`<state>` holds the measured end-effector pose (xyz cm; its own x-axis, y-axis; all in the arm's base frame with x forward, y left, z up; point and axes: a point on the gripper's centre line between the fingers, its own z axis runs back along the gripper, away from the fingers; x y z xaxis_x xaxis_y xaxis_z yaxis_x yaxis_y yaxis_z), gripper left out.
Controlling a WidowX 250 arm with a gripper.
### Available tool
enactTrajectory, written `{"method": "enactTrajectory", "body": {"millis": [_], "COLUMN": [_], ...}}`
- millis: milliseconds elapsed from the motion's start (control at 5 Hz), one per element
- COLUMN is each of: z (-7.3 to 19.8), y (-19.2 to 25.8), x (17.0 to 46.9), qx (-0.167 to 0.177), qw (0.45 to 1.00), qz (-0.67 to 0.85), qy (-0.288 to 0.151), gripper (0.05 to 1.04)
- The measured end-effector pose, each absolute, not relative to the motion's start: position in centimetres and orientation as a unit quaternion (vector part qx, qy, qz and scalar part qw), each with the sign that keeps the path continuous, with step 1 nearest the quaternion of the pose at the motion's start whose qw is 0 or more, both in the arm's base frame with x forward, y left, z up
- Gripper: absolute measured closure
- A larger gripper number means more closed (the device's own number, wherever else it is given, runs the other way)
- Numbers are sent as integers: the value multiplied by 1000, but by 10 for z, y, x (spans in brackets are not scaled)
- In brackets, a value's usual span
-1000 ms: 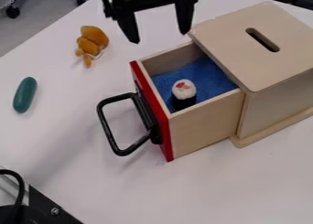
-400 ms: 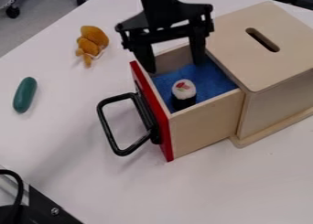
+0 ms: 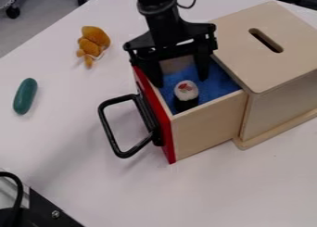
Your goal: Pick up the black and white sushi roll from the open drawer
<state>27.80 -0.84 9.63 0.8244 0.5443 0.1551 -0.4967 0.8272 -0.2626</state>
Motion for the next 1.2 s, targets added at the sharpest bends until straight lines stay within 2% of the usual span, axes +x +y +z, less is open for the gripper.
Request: {"method": "enactTrajectory", "body": {"millis": [400,600,800,1000,1200], "z": [71,67,65,65,74], "y": [-18,-20,-18,-20,-19], "x": [281,281,280,277,273], "qx": [-89,-84,-77,-81,-79], "qw": [960,963,963,963,964], "qz": [250,242,244,246,242], "qy": [-86,-82,-82,-75,-75], "gripper": [85,121,405,647,733]}}
